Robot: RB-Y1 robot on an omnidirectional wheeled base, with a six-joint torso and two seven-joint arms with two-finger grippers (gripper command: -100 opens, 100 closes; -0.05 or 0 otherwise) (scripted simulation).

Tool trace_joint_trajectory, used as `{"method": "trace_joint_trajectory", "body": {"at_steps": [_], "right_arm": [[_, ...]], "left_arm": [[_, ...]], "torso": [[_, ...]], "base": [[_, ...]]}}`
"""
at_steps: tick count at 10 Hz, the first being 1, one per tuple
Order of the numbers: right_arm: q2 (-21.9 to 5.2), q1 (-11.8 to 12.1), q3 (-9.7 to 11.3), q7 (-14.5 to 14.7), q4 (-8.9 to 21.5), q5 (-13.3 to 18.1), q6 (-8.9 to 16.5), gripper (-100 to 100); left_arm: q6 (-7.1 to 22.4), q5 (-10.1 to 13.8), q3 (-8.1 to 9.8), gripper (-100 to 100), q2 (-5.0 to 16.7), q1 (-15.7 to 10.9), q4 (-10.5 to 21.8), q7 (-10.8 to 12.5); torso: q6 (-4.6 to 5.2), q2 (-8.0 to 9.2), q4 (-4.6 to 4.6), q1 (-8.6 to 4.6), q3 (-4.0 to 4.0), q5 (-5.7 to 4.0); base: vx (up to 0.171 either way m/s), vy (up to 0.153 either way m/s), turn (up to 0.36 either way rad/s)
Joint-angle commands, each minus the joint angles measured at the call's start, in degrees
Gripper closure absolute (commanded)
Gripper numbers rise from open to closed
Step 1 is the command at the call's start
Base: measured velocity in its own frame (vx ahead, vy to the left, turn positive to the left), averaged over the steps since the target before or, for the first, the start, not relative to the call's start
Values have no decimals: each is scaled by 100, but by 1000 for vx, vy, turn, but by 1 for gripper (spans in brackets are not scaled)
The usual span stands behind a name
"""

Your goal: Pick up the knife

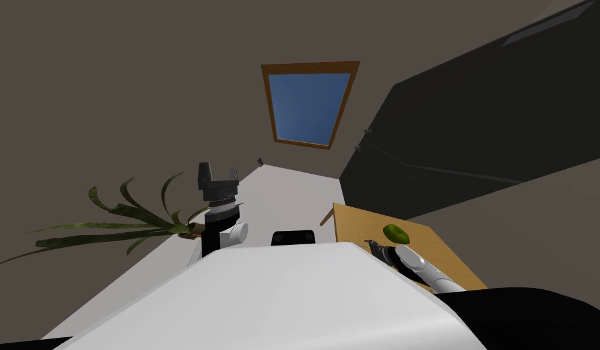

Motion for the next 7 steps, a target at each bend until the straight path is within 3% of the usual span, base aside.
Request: {"method": "trace_joint_trajectory", "body": {"at_steps": [1,3,4,6,7], "right_arm": [[-204,-115,286,-286,-277,-101,261,-100],[-204,-115,614,-603,-277,-101,261,-100],[-400,-234,803,-748,-494,-195,527,-100],[-400,-234,1164,-1135,-547,-195,527,-100],[-400,-234,1215,-1144,-547,-195,527,-100]], "left_arm": [[0,0,0,0,0,0,0,0],[0,0,0,0,0,-1,0,0],[0,0,0,0,0,0,0,0],[0,0,0,0,0,-1,0,0],[0,0,0,0,0,0,0,0]], "torso": [[0,0,0,0,0,0],[0,21,4,-12,12,-2],[1,15,3,-9,9,-3],[1,20,4,-12,12,-3],[2,16,3,-6,9,-2]], "base": [[-56,-22,-36],[-52,-30,-7],[-58,-34,-42],[-48,-24,-3],[-14,4,-3]]}}
